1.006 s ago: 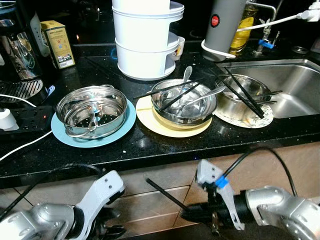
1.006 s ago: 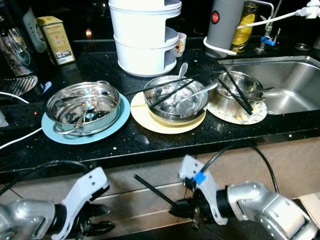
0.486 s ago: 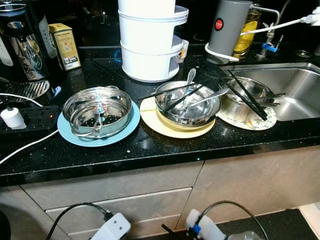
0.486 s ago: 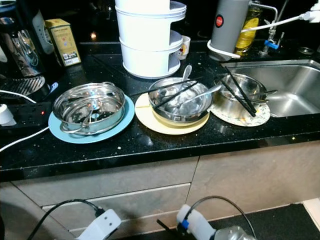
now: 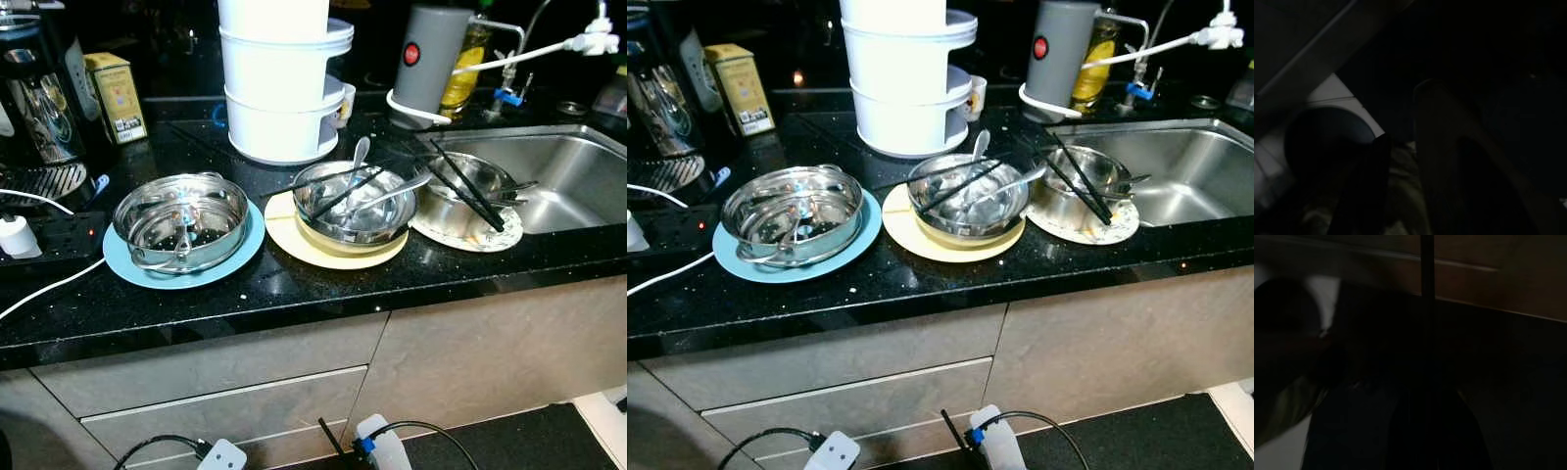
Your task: Kitchen organization
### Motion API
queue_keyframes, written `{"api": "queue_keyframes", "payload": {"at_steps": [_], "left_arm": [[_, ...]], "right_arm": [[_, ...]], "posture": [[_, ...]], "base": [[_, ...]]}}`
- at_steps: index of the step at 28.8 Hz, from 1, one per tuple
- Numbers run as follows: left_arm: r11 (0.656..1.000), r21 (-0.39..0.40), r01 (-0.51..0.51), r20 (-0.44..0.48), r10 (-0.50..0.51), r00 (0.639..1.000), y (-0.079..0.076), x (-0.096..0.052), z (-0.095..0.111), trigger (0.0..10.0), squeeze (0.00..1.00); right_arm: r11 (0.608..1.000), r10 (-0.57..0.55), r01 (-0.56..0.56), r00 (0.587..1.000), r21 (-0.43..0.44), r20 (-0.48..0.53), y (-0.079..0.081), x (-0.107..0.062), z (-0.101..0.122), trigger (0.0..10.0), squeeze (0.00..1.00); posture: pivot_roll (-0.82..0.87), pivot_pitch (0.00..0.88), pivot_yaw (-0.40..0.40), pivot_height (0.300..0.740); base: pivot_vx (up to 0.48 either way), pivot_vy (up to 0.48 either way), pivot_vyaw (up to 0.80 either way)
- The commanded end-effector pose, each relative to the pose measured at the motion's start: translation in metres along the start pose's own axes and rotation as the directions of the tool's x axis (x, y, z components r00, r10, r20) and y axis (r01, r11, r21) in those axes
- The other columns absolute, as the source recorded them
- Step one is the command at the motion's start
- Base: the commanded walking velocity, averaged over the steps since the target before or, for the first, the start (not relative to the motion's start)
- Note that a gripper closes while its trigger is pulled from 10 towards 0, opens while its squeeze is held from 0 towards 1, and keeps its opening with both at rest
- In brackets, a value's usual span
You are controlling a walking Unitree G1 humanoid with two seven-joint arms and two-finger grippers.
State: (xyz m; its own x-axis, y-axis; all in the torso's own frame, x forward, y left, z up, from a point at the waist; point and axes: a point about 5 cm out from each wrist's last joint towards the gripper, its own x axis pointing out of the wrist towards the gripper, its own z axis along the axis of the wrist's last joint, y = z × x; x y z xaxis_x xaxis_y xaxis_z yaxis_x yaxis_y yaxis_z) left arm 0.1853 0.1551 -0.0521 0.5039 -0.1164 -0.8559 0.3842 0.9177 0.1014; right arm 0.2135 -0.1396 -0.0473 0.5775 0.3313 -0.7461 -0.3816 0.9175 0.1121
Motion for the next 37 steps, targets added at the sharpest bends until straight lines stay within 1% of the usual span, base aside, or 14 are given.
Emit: {"api": "queue_keyframes", "payload": {"at_steps": [1, 5, 7, 8, 10, 11, 15, 18, 19, 21, 25, 28, 34, 37], "left_arm": [[0.999, -0.027, -0.018, -0.028, 0.017, 0.999, 0.002, 0.004, -0.008, 10.0, 0.0], [0.992, -0.119, -0.048, -0.009, 0.047, 0.999, 0.006, 0.008, -0.011, 10.0, 0.0], [0.963, -0.262, -0.069, 0.07, 0.09, 0.994, 0.013, 0.012, -0.008, 10.0, 0.0], [0.951, -0.297, -0.084, 0.106, 0.12, 0.987, 0.017, 0.012, -0.006, 10.0, 0.0], [0.945, -0.313, -0.094, 0.126, 0.139, 0.982, 0.02, 0.012, -0.005, 10.0, 0.0], [0.964, -0.255, -0.069, 0.164, 0.113, 0.98, 0.022, 0.012, -0.006, 10.0, 0.0], [0.97, -0.238, -0.051, 0.171, 0.094, 0.981, 0.021, 0.013, -0.008, 10.0, 0.0], [0.967, -0.236, -0.094, 0.207, 0.144, 0.968, 0.023, 0.012, -0.006, 10.0, 0.0], [0.975, -0.179, -0.132, 0.189, 0.166, 0.968, 0.025, 0.012, -0.007, 10.0, 0.0], [0.984, -0.158, -0.081, 0.219, 0.115, 0.969, 0.021, 0.013, -0.003, 10.0, 0.0], [0.985, -0.148, -0.083, 0.279, 0.122, 0.952, 0.02, 0.012, 0.001, 10.0, 0.0], [0.979, -0.181, -0.089, 0.162, 0.119, 0.98, 0.019, 0.016, -0.006, 10.0, 0.0], [0.957, -0.259, -0.128, 0.23, 0.19, 0.955, 0.02, 0.015, -0.005, 10.0, 0.0], [0.95, -0.275, -0.148, 0.22, 0.212, 0.952, 0.021, 0.015, -0.008, 10.0, 0.0]], "right_arm": [[0.994, -0.061, 0.06, 0.998, 0.094, 0.006, -0.002, 0.002, -0.006, 0.0, 0.0], [0.988, -0.117, 0.117, 0.993, 0.096, -0.004, -0.006, 0.003, -0.011, 0.0, 0.0], [0.982, -0.171, 0.171, 0.985, 0.074, -0.01, -0.009, 0.004, -0.017, 0.0, 0.0], [0.978, -0.186, 0.186, 0.983, 0.095, -0.008, -0.009, 0.004, -0.019, 5.6, 0.0], [0.974, -0.196, 0.195, 0.981, 0.117, -0.004, -0.009, 0.005, -0.02, 5.6, 0.0], [0.97, -0.189, 0.185, 0.982, 0.158, 0.008, -0.007, 0.006, -0.021, 10.0, 0.0], [0.971, -0.179, 0.175, 0.984, 0.165, 0.01, -0.006, 0.007, -0.023, 10.0, 0.0], [0.967, -0.193, 0.184, 0.981, 0.174, 0.034, -0.005, 0.007, -0.021, 10.0, 0.0], [0.965, -0.21, 0.198, 0.976, 0.169, 0.055, -0.006, 0.007, -0.02, 10.0, 0.0], [0.958, -0.254, 0.237, 0.963, 0.162, 0.087, -0.01, 0.006, -0.017, 10.0, 0.0], [0.952, -0.275, 0.254, 0.955, 0.172, 0.111, -0.013, 0.006, -0.016, 10.0, 0.0], [0.953, -0.268, 0.245, 0.956, 0.179, 0.117, -0.014, 0.005, -0.018, 10.0, 0.0], [0.953, -0.27, 0.249, 0.957, 0.174, 0.107, -0.014, 0.004, -0.023, 10.0, 0.0], [0.959, -0.253, 0.233, 0.96, 0.159, 0.117, -0.012, 0.004, -0.023, 10.0, 0.0]], "posture": [[-0.05, 0.146, -0.038, 0.74], [-0.04, 0.148, -0.042, 0.74], [-0.04, 0.151, -0.05, 0.74], [-0.03, 0.15, -0.053, 0.74], [-0.03, 0.15, -0.053, 0.74], [-0.03, 0.15, -0.053, 0.74], [-0.04, 0.152, -0.05, 0.74], [-0.04, 0.151, -0.05, 0.74], [-0.04, 0.148, -0.048, 0.74], [-0.04, 0.154, -0.038, 0.74], [-0.04, 0.154, -0.037, 0.74], [-0.04, 0.148, -0.038, 0.74], [-0.05, 0.145, -0.033, 0.74], [-0.05, 0.137, -0.041, 0.74]], "base": [[0.0, 0.0, 0.0], [0.0, 0.0, 0.0], [0.0, 0.0, 0.0], [0.0, 0.0, 0.0], [0.0, 0.0, 0.0], [0.0, 0.0, 0.0], [0.0, 0.0, 0.0], [0.0, 0.0, 0.0], [0.0, 0.0, 0.0], [0.0, 0.0, 0.0], [0.0, 0.0, 0.0], [0.0, 0.0, 0.0], [0.0, 0.0, 0.0], [0.0, 0.0, 0.0]]}}
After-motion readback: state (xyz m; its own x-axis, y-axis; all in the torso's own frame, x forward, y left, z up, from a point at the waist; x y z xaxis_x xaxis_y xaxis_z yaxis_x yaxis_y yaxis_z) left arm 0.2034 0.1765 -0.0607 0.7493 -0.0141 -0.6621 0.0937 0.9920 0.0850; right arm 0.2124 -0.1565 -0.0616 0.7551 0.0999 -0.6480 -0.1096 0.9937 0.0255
